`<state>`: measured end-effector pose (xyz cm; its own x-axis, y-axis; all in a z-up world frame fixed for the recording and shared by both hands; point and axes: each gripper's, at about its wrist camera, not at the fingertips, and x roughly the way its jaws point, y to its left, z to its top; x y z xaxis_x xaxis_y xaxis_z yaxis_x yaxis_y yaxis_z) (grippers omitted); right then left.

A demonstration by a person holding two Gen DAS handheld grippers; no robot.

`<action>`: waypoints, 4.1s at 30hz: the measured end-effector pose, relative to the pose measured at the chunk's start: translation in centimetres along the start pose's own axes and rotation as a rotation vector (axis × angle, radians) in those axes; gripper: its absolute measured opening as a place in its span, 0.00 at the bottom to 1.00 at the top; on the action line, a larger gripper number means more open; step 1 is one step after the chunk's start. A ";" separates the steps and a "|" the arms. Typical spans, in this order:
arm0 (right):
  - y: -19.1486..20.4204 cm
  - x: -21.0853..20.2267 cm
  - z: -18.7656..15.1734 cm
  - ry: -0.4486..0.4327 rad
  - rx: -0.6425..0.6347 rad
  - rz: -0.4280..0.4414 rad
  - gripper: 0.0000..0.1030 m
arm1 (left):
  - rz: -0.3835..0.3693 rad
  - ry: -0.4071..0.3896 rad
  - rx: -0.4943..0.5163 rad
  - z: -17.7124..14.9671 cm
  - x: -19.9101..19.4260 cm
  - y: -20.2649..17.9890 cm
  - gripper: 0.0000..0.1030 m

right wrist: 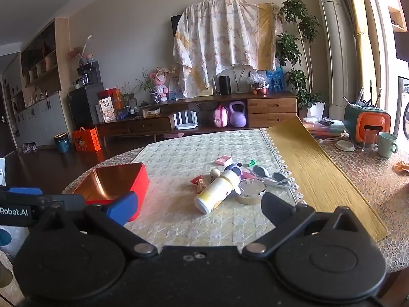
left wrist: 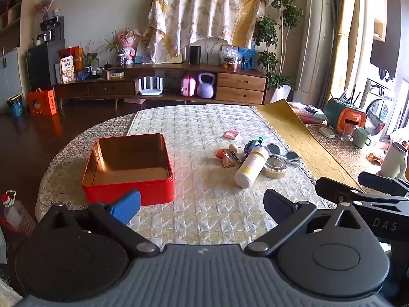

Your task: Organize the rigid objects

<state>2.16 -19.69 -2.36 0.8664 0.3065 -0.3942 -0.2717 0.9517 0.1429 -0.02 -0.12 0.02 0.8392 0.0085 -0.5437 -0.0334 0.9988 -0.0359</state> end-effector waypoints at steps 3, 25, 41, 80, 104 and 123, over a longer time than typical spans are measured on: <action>-0.1 -0.2 0.0 0.005 0.019 0.014 1.00 | -0.027 0.009 -0.032 0.1 0.0 0.4 1.00; -0.2 -0.5 0.1 0.010 0.005 0.040 1.00 | -0.005 0.013 -0.036 0.4 -0.1 0.4 1.00; 0.0 -0.4 0.0 0.012 0.003 0.042 1.00 | -0.006 0.012 -0.033 0.2 -0.2 0.3 1.00; -8.3 17.7 -0.3 0.248 -0.239 0.039 0.99 | -0.207 0.279 0.090 5.2 23.7 -6.4 1.00; -11.4 24.5 -0.9 0.278 -0.202 0.086 0.79 | -0.270 0.395 0.106 4.8 32.4 -8.2 0.71; -10.7 23.5 -0.7 0.291 -0.197 0.036 0.73 | -0.274 0.411 0.036 4.8 31.3 -7.1 0.43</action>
<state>25.16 -22.68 -13.80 0.7066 0.3047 -0.6386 -0.4002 0.9164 -0.0056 29.08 -6.75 -12.71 0.5310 -0.2674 -0.8040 0.1832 0.9627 -0.1992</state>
